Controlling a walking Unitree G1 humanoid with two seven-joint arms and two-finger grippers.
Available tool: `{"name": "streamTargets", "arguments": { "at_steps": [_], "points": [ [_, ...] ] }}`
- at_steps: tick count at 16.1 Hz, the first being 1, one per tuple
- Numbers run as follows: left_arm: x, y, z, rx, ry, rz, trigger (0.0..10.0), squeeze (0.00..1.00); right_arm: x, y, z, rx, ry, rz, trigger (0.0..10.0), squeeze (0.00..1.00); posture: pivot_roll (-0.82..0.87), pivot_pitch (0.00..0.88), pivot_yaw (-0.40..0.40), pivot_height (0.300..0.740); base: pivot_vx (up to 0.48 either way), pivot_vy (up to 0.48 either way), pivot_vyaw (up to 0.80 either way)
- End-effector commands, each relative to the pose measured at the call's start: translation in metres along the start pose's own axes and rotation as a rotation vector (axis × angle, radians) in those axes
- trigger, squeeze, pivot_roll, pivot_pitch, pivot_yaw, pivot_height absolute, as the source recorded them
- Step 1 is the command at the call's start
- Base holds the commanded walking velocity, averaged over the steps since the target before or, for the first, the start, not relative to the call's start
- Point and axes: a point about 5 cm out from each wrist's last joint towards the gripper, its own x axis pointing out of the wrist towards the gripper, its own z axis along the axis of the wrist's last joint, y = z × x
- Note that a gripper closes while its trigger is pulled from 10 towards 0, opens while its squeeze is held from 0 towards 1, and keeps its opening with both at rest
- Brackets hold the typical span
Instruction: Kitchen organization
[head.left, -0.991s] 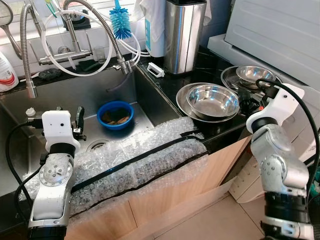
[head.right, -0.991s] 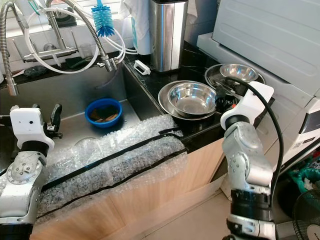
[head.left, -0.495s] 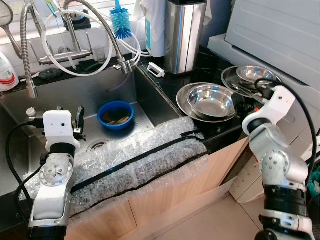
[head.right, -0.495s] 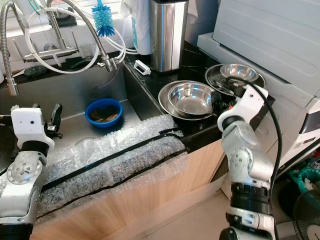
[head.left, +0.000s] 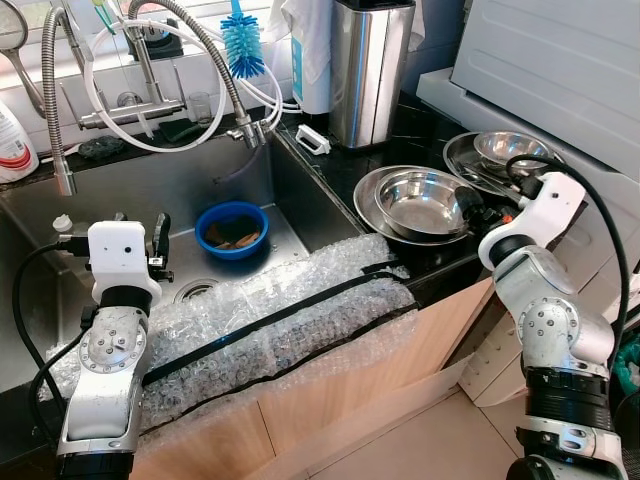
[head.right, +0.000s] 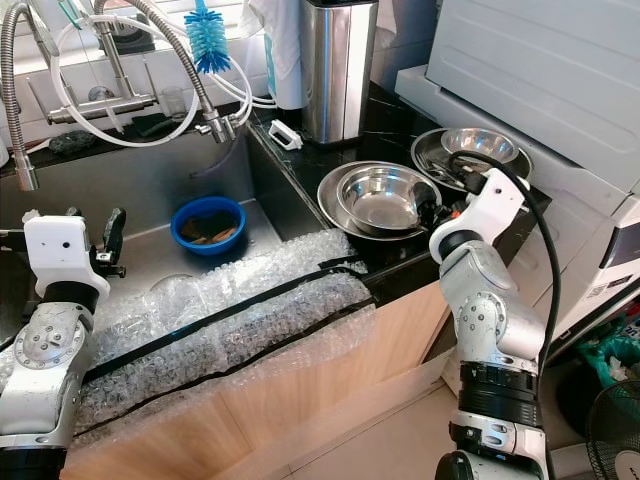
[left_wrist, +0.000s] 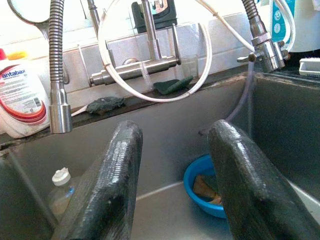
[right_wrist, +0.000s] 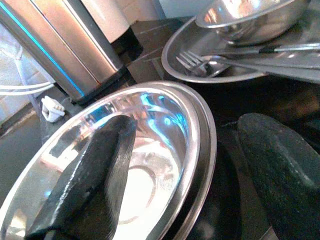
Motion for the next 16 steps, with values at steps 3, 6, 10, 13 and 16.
{"name": "streamTargets", "arguments": {
  "at_steps": [3,6,10,13,16],
  "points": [
    [-0.001,-0.002,0.005,-0.002,-0.034,-0.011,10.0,0.0,0.003,0.006,-0.004,0.0,0.036,0.022,10.0,0.0,-0.03,0.0,0.013,0.74,0.0,0.0,0.0],
    [-0.001,-0.001,0.006,-0.001,-0.037,-0.007,10.0,0.0,0.004,0.007,-0.008,-0.002,0.057,0.029,10.0,0.0,-0.03,0.0,0.012,0.74,0.0,0.0,0.0],
    [0.0,-0.002,0.006,-0.006,-0.038,-0.004,10.0,0.0,0.004,0.012,-0.008,-0.005,0.058,0.059,10.0,0.0,-0.03,0.0,0.01,0.74,0.0,0.0,0.0],
    [-0.001,-0.002,0.006,-0.014,-0.037,-0.001,10.0,0.0,0.004,0.014,-0.007,-0.015,0.057,0.071,10.0,0.0,-0.03,0.0,0.01,0.74,0.0,0.0,0.0],
    [-0.001,-0.002,0.006,-0.02,-0.036,0.001,10.0,0.0,0.003,0.015,-0.008,-0.021,0.058,0.084,10.0,0.0,-0.03,0.0,0.01,0.74,0.0,0.0,0.0]
  ]
}}
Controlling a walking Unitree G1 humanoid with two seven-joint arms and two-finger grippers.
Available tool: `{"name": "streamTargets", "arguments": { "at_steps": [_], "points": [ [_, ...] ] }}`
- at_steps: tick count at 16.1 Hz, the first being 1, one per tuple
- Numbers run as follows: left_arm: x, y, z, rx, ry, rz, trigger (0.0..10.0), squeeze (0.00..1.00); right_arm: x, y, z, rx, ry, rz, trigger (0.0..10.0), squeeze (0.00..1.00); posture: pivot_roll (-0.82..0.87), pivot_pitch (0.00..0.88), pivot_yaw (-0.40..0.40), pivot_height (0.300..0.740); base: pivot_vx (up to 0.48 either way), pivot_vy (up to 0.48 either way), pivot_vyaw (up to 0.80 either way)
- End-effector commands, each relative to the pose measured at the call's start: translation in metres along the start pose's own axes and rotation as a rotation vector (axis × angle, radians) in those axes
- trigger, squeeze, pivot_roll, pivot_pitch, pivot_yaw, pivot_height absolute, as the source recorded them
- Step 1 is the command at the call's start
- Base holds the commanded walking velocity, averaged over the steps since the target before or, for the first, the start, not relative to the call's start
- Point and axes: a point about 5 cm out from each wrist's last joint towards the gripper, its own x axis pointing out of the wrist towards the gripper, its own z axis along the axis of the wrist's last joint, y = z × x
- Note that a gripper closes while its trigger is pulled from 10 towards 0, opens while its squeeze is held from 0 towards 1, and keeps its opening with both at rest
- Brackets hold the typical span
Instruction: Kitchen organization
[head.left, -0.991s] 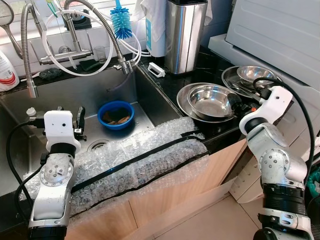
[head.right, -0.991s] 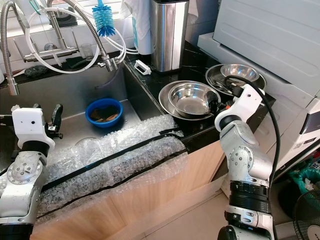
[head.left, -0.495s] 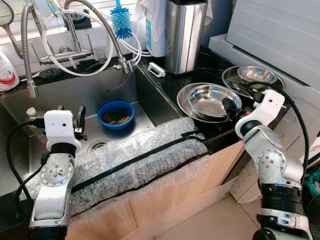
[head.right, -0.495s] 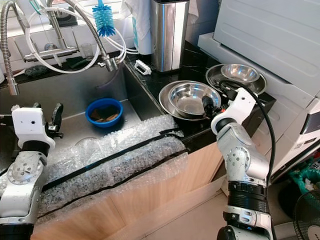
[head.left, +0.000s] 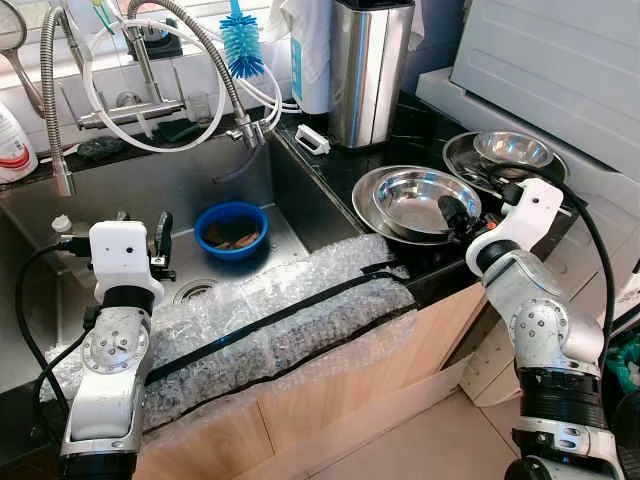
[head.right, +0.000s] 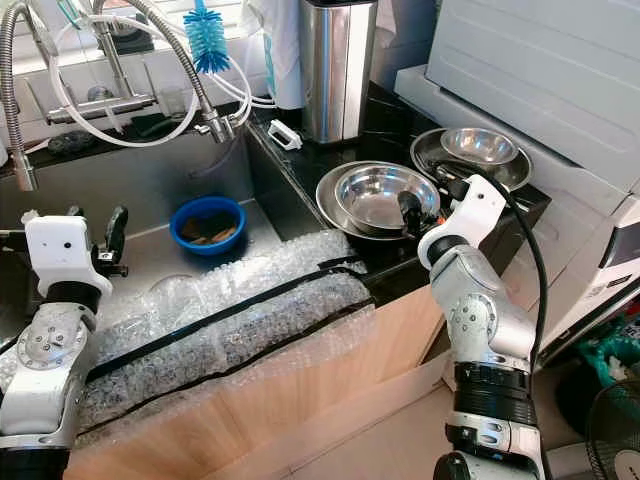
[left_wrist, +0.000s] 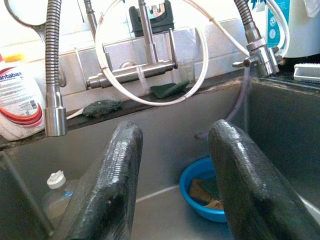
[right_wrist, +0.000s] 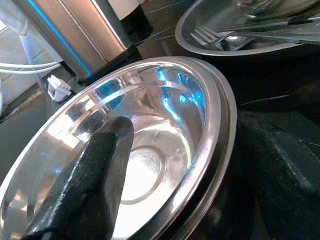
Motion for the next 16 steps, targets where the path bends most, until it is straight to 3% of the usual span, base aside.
{"name": "streamTargets", "arguments": {
  "at_steps": [1,2,3,4,5,16],
  "points": [
    [0.0,0.0,0.005,-0.014,-0.022,0.004,10.0,0.0,0.001,0.009,0.004,-0.01,-0.004,0.036,4.3,0.0,-0.03,0.0,0.01,0.74,0.0,0.0,0.0],
    [0.0,0.0,0.005,-0.019,-0.022,0.006,10.0,0.0,0.001,0.01,0.004,-0.013,-0.005,0.043,1.3,0.0,-0.03,0.0,0.01,0.74,0.0,0.0,0.0],
    [0.0,0.0,0.005,-0.019,-0.022,0.007,10.0,0.0,0.001,0.011,0.004,-0.015,-0.006,0.048,1.3,0.0,-0.03,0.0,0.01,0.74,0.0,0.0,0.0],
    [0.0,0.0,0.005,-0.038,-0.019,0.011,10.0,0.0,0.001,0.012,0.004,-0.019,-0.005,0.052,3.6,0.0,-0.03,0.0,0.01,0.74,0.0,0.0,0.0],
    [0.0,-0.001,0.005,-0.046,-0.018,0.01,10.0,0.0,0.0,0.012,0.005,-0.029,-0.007,0.051,10.0,0.0,-0.03,0.0,0.01,0.74,0.0,0.0,0.0],
    [0.001,-0.003,0.006,-0.061,-0.021,-0.002,10.0,0.0,-0.001,0.004,0.021,-0.062,-0.092,-0.054,10.0,0.0,-0.03,0.0,0.011,0.74,0.0,0.0,0.0]
  ]
}}
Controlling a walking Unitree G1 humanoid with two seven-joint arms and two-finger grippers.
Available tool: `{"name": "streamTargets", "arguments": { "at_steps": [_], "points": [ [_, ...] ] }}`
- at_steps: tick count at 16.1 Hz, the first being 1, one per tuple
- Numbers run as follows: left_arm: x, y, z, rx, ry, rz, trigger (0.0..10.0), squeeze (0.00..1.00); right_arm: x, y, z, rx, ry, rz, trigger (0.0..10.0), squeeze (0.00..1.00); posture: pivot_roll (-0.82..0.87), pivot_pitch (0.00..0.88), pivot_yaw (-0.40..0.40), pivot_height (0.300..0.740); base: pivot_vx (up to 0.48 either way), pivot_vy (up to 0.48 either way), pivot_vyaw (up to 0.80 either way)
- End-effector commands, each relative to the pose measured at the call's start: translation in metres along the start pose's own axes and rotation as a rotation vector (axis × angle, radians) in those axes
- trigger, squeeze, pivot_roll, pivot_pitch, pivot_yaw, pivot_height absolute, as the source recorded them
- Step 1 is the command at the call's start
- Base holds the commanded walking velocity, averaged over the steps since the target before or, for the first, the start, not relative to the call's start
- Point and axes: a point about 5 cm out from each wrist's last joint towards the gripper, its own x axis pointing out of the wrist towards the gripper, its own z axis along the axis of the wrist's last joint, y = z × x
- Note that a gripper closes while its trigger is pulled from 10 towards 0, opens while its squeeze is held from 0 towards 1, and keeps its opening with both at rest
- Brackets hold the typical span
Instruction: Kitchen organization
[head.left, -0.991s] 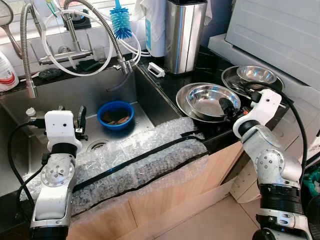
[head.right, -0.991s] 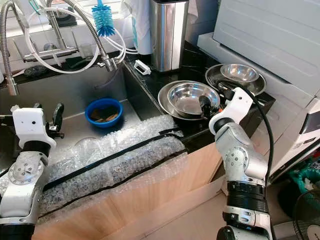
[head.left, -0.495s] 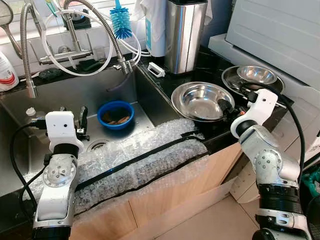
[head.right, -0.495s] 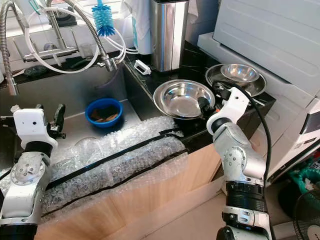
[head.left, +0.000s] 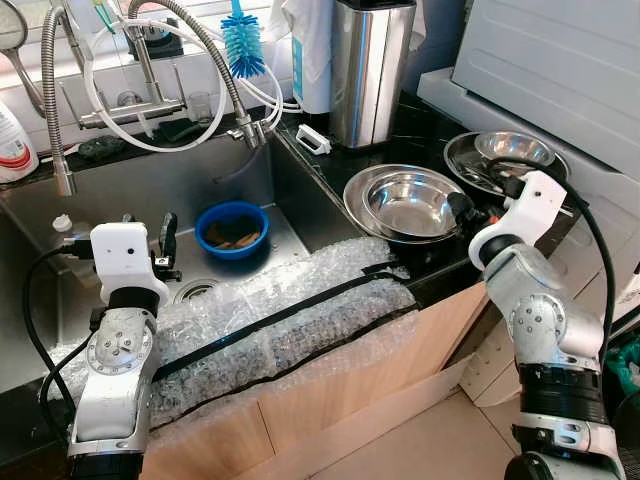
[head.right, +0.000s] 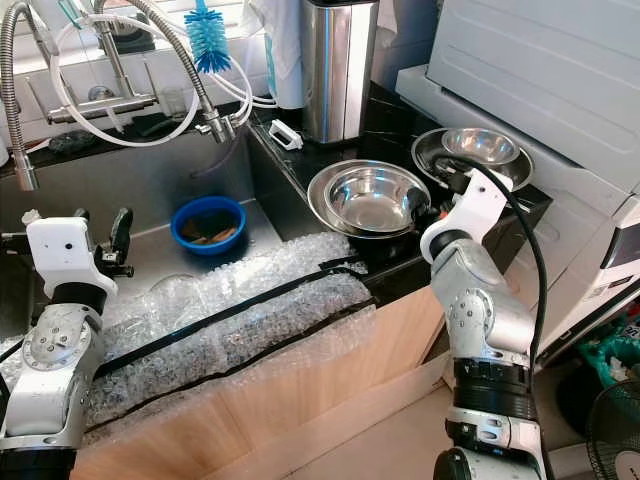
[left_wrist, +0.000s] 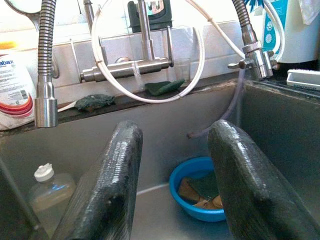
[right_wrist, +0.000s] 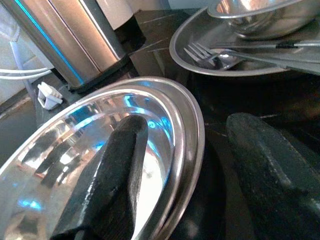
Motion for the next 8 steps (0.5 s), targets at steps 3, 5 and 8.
{"name": "streamTargets", "arguments": {
  "at_steps": [3,5,8],
  "points": [
    [0.0022,0.0002,0.0067,-0.001,-0.025,0.0,10.0,0.0,-0.0007,0.0056,0.0103,-0.027,-0.031,0.023,10.0,0.0,-0.03,0.0,0.01,0.74,0.0,0.0,0.0],
    [0.002,0.0001,0.0065,0.0,-0.025,0.001,10.0,0.0,-0.0003,0.0065,0.0078,-0.046,-0.019,0.028,10.0,0.0,-0.03,0.0,0.009,0.74,0.0,0.0,0.0],
    [0.002,-0.0004,0.0069,0.007,-0.026,-0.001,10.0,0.0,0.0004,0.0097,0.0055,-0.086,-0.005,0.049,10.0,0.0,-0.03,0.0,0.009,0.74,0.0,0.0,0.0]
  ]
}}
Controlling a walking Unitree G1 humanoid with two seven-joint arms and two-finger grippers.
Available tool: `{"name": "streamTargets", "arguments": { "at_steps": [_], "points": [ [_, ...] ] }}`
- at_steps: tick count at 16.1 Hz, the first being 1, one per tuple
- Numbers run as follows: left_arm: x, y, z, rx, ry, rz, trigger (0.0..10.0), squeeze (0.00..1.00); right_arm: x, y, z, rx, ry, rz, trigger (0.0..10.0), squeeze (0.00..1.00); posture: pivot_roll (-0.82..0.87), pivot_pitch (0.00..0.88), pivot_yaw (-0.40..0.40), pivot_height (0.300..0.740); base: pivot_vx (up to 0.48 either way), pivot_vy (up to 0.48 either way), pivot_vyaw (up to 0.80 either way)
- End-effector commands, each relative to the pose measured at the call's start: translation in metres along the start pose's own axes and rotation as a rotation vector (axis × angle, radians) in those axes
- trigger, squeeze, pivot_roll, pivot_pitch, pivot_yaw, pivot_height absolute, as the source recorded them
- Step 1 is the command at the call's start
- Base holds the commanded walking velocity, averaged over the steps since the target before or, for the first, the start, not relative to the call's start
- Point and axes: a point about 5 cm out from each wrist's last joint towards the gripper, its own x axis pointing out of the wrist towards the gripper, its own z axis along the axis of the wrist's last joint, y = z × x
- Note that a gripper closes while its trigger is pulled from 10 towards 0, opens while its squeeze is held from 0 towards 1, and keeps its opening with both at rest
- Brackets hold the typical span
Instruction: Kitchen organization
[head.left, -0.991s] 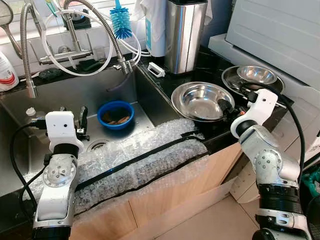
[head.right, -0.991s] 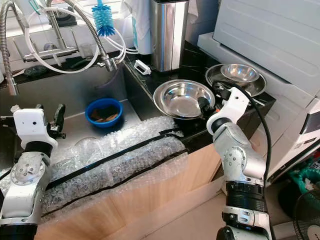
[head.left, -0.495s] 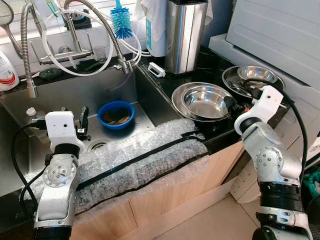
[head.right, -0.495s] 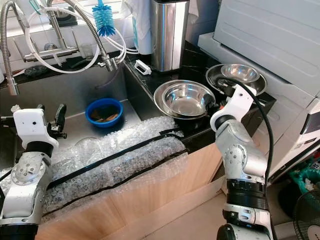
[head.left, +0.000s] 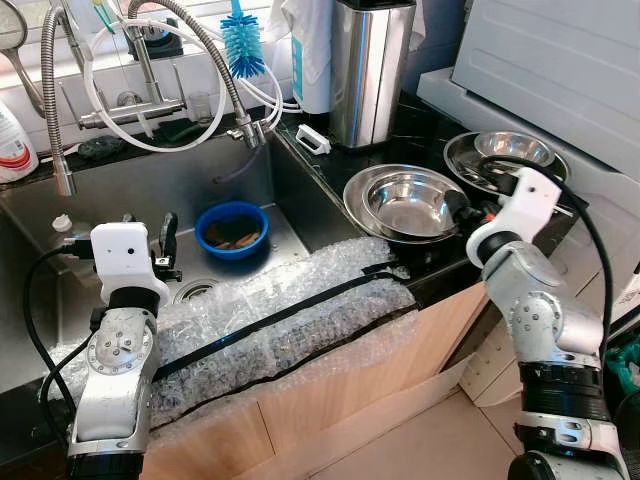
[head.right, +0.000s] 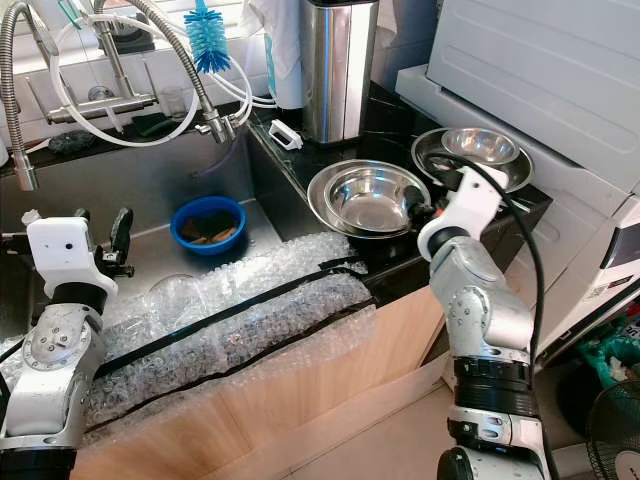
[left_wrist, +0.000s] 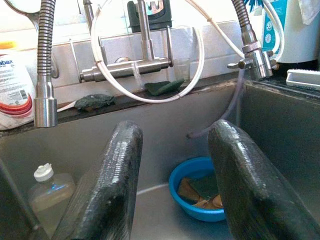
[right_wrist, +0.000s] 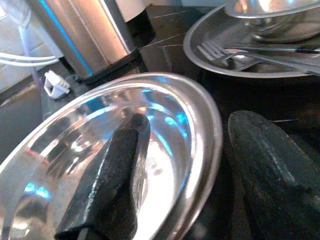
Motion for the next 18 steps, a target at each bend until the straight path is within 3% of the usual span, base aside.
{"name": "streamTargets", "arguments": {
  "at_steps": [1,6,15,16,17,18],
  "points": [
    [0.002,0.0,0.007,0.007,-0.026,0.001,10.0,0.0,0.0,0.005,0.006,-0.019,-0.012,0.023,10.0,0.0,-0.03,0.0,0.009,0.74,0.0,0.0,0.0],
    [0.002,-0.002,0.007,0.012,-0.027,-0.006,10.0,0.0,0.0,0.007,0.002,-0.057,0.006,0.041,10.0,0.0,-0.03,0.0,0.009,0.74,0.0,0.0,0.0],
    [0.001,-0.004,0.008,0.04,-0.037,-0.023,10.0,0.0,0.002,0.01,-0.007,-0.045,0.048,0.051,10.0,0.0,-0.02,0.0,0.009,0.74,0.0,0.0,0.0],
    [0.001,-0.004,0.008,0.04,-0.037,-0.023,10.0,0.0,0.002,0.01,-0.007,-0.039,0.048,0.053,3.8,0.0,-0.02,0.0,0.009,0.74,0.0,0.0,0.0],
    [0.001,-0.004,0.008,0.041,-0.037,-0.023,10.0,0.0,0.001,0.011,-0.007,-0.034,0.047,0.057,0.2,0.0,-0.02,0.0,0.008,0.74,0.0,0.0,0.0],
    [0.001,-0.004,0.008,0.042,-0.037,-0.024,10.0,0.0,0.001,0.011,-0.007,-0.034,0.048,0.058,1.2,0.0,-0.02,0.0,0.009,0.74,0.0,0.0,0.0]
  ]
}}
